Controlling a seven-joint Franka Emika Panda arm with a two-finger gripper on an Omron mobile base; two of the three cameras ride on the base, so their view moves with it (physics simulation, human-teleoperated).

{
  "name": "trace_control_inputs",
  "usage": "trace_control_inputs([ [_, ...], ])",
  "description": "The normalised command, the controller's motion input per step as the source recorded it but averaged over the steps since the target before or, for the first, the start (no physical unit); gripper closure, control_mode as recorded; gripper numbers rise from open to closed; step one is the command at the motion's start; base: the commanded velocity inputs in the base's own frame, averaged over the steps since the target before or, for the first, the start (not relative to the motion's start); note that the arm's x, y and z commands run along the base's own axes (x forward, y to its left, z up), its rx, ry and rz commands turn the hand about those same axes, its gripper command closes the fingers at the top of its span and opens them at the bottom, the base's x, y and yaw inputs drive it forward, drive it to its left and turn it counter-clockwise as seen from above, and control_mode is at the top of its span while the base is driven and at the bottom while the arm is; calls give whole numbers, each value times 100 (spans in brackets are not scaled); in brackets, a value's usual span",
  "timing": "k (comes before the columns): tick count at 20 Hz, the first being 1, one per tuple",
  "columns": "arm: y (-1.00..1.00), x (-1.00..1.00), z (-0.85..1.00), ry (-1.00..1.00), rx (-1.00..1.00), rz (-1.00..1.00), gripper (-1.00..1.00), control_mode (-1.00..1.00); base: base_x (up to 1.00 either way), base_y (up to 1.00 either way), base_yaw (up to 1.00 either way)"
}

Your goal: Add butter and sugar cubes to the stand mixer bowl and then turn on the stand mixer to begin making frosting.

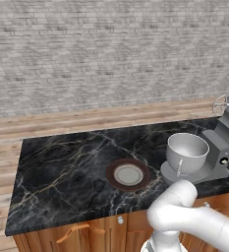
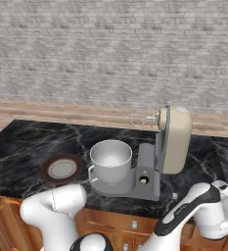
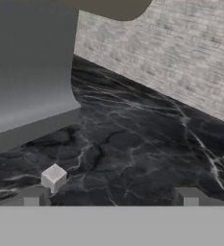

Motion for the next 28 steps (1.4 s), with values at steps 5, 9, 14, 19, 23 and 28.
trace_control_inputs([
  [5,-25,32,-25,5,-10,4,-100,-100,0,0,0],
  [9,-28,36,-32,9,-11,7,-100,-100,0,0,0],
  [14,-27,29,-29,12,-5,11,-100,-100,0,0,0],
  [19,-20,23,-25,14,0,12,-100,-100,0,0,0],
  [23,-19,15,-20,14,0,12,-100,-100,0,0,0],
  [28,-18,-1,-34,11,0,9,-100,-100,0,0,0],
])
